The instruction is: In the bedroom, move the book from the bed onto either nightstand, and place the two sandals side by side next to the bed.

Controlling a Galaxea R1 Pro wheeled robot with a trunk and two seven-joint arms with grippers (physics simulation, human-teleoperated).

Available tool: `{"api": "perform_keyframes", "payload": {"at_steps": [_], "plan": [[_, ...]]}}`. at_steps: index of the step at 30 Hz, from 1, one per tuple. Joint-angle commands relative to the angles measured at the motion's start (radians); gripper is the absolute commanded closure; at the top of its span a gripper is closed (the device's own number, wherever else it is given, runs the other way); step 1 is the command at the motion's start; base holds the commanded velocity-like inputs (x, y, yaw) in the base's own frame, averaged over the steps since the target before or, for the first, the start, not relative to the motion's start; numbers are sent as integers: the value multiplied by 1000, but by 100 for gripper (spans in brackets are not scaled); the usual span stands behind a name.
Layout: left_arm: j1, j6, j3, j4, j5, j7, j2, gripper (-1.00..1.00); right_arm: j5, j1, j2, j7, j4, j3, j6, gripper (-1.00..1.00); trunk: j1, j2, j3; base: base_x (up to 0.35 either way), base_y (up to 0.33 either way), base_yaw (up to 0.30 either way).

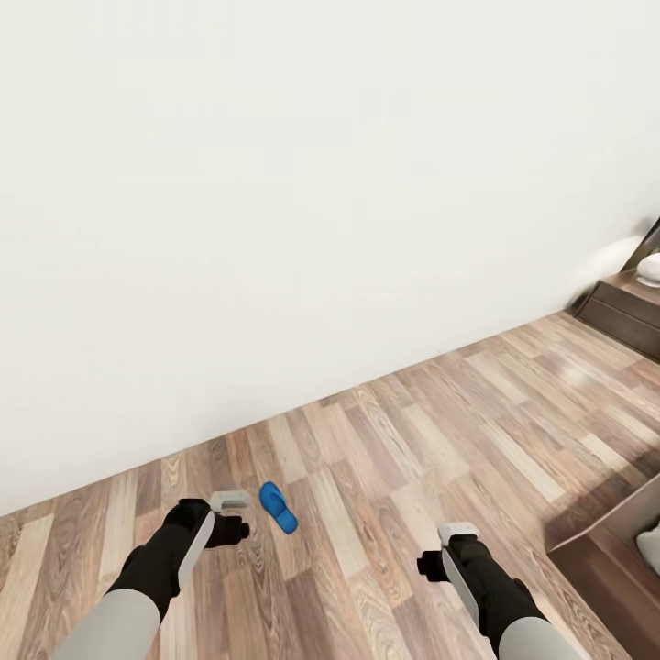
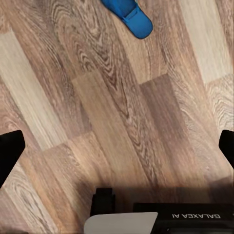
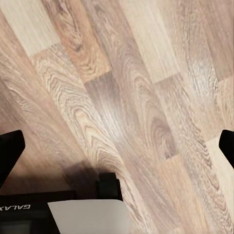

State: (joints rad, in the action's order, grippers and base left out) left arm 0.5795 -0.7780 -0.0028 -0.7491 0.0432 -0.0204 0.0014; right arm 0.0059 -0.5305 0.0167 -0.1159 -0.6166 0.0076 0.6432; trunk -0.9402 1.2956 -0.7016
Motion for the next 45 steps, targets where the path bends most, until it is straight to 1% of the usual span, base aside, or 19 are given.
{"api": "perform_keyframes", "payload": {"at_steps": [1,7,19,37,45], "plan": [[0,-4,0,-1,4,-2,0,-100,0,0,0,-4,-2,1,6,-100,0,0,-1,272,204,-37],[0,-4,0,-1,4,-2,0,-100,0,0,0,-4,-2,2,6,-100,0,0,-1,272,204,-181],[0,-4,-1,-1,2,-2,0,-100,0,0,0,-4,-2,2,4,-100,0,0,-1,298,167,-276],[0,-4,-2,-1,3,-3,1,-100,0,0,0,-4,-2,2,4,-100,0,0,-1,331,26,-283],[0,-4,-2,-1,3,-2,2,-100,1,0,0,-4,-2,2,4,-100,0,0,-1,95,22,-281]]}}
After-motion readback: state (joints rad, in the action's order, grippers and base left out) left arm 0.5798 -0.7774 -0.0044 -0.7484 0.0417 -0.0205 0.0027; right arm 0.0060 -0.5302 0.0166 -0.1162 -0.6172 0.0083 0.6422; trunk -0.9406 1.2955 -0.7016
